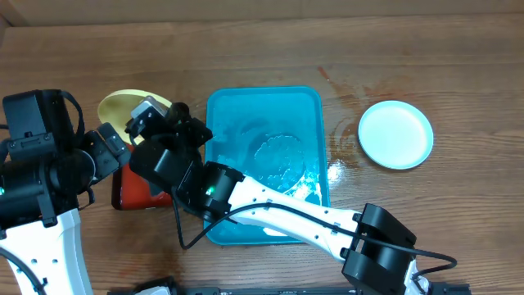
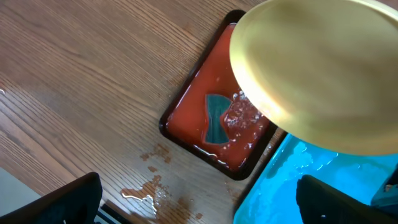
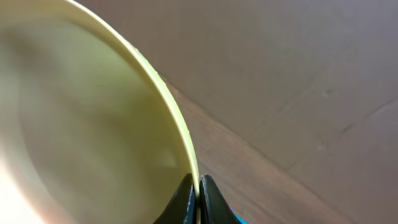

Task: Clean dirty plates on tray and stack at the side
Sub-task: 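Lift the yellow plate off the teal tray with the right gripper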

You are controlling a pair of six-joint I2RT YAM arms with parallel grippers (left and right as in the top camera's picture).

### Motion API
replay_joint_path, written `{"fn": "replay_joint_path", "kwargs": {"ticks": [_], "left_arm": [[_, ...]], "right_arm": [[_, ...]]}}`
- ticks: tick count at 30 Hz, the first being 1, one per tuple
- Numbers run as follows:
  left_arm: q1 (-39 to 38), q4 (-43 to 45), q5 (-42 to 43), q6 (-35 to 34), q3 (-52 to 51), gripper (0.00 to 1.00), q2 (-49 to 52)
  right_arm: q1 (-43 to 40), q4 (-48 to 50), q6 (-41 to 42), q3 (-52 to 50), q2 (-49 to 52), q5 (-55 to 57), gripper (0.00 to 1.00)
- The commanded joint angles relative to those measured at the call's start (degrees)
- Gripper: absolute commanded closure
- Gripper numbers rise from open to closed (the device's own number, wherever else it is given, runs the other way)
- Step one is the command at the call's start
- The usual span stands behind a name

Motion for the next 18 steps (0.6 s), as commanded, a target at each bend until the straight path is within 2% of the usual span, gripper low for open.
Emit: {"fn": "replay_joint_path", "kwargs": {"ticks": [1, 18], "left_arm": [[0.11, 0.07, -0.74, 0.42, 1.16, 0.00, -0.39], [0.11, 0.07, -0.74, 0.44, 1.16, 0.00, -0.39]], "right_arm": [[-0.09, 1.57, -1.92, 1.09, -2.80, 2.12, 0.96], [-0.13, 3.26, -1.92, 1.09, -3.48, 4.46, 0.96]]}}
